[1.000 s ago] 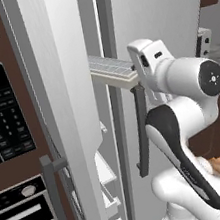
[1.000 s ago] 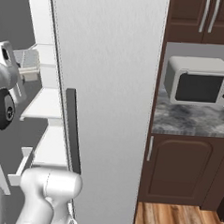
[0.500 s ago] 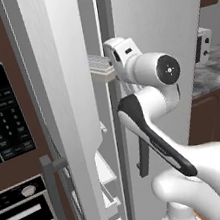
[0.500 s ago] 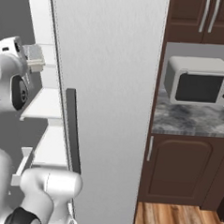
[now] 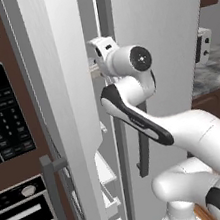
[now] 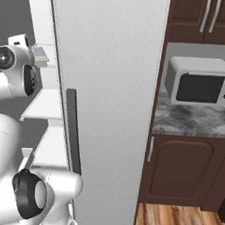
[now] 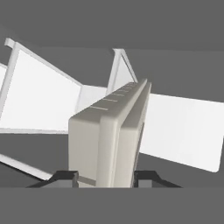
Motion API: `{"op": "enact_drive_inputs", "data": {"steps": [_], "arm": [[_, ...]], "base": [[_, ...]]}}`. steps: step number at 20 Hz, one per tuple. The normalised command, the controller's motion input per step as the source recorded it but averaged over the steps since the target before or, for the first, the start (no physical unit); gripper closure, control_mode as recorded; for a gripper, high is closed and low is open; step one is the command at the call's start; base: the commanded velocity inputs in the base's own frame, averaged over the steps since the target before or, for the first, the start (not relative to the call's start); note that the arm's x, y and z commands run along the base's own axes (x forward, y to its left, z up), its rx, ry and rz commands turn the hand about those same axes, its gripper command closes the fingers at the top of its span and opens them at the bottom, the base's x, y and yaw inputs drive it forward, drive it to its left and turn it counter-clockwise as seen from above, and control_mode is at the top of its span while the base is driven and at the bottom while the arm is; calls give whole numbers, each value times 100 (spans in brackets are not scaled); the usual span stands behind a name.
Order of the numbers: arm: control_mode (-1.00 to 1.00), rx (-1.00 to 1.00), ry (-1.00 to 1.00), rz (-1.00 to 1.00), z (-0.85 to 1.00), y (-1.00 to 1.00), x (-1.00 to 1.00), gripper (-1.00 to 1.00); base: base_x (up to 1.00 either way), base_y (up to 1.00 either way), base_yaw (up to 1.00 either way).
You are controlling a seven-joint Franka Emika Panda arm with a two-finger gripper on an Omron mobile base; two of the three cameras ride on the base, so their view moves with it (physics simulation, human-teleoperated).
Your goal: The ice cube tray has been filled with water. Take the tray and place it in the freezer to make ice. Close the freezer door after placing the tray.
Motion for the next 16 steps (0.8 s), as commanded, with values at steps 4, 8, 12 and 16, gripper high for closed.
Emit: {"op": "enact_drive_inputs", "data": {"steps": [4,8,12,16], "arm": [[-100,0,7,0,-15,28,65,100],[-100,0,3,0,-23,16,58,100],[-100,0,0,0,-25,14,45,100],[-100,0,0,0,-19,16,46,100]], "base": [[0,0,0],[0,0,0],[0,0,0],[0,0,0]]}}
